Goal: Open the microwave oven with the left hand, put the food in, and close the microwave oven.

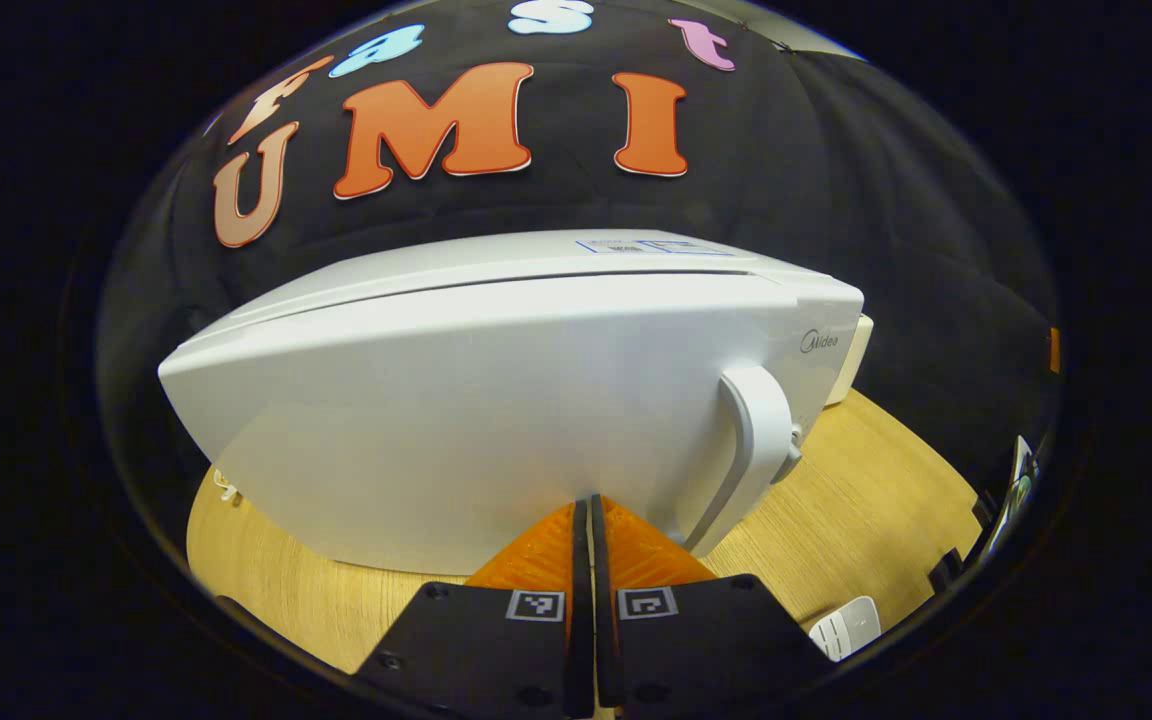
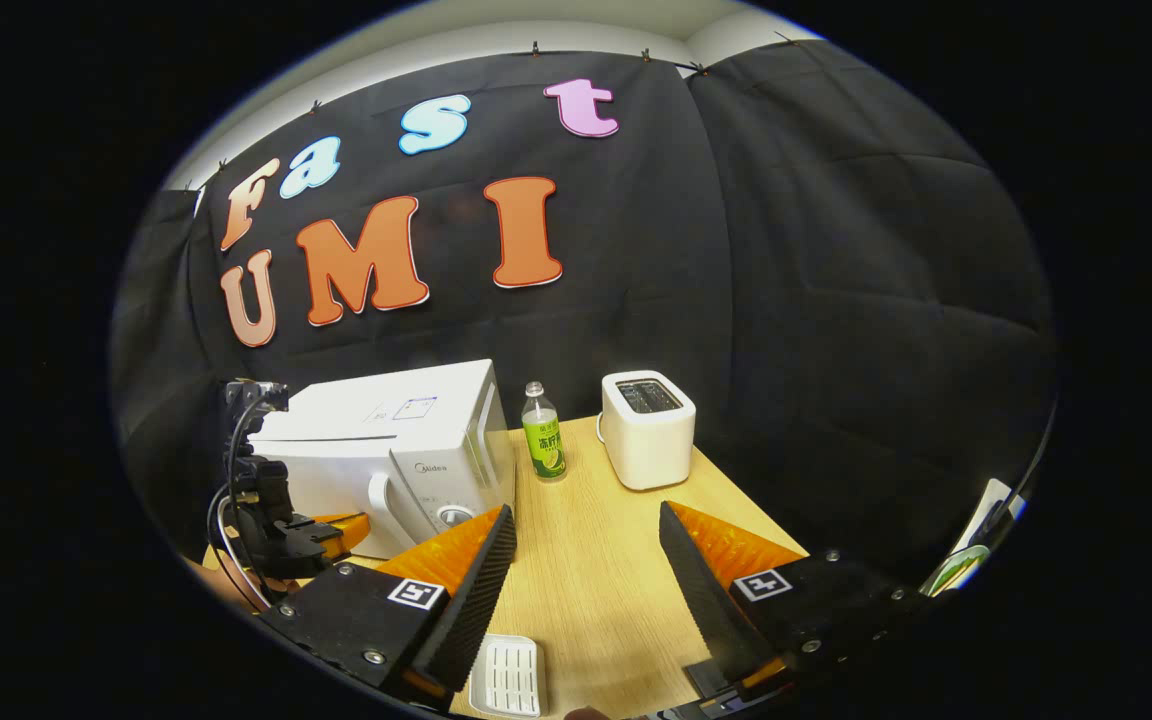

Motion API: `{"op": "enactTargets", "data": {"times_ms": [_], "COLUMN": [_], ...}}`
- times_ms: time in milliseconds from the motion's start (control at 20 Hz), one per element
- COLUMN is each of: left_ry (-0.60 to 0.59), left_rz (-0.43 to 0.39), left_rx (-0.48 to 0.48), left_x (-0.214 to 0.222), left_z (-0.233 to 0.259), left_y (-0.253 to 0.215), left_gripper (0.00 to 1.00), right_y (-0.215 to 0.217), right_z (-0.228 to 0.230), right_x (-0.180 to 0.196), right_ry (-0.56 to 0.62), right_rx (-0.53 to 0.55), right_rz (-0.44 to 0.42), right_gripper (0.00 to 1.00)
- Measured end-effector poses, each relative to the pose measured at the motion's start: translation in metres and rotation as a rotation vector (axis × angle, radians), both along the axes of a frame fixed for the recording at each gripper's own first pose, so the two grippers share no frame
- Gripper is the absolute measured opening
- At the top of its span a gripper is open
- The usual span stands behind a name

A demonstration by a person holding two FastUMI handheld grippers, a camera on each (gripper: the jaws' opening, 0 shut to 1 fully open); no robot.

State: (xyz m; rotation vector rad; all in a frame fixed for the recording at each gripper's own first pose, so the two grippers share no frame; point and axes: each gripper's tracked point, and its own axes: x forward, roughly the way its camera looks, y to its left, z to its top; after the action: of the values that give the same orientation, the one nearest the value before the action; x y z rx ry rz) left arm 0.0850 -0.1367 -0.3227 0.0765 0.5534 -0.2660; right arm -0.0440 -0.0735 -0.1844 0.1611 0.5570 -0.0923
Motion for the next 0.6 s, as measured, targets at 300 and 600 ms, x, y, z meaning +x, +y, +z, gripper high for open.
{"op": "enactTargets", "data": {"times_ms": [300,600], "left_ry": [-0.049,-0.25], "left_rz": [-0.015,-0.015], "left_rx": [0.051,0.051], "left_x": [-0.004,-0.017], "left_z": [0.012,0.123], "left_y": [0.001,0.03], "left_gripper": [0.05,0.06], "right_y": [0.011,0.034], "right_z": [0.006,0.032], "right_x": [0.012,0.037], "right_ry": [-0.017,-0.085], "right_rx": [0.0,0.006], "right_rz": [0.036,0.089], "right_gripper": [0.9,0.89]}}
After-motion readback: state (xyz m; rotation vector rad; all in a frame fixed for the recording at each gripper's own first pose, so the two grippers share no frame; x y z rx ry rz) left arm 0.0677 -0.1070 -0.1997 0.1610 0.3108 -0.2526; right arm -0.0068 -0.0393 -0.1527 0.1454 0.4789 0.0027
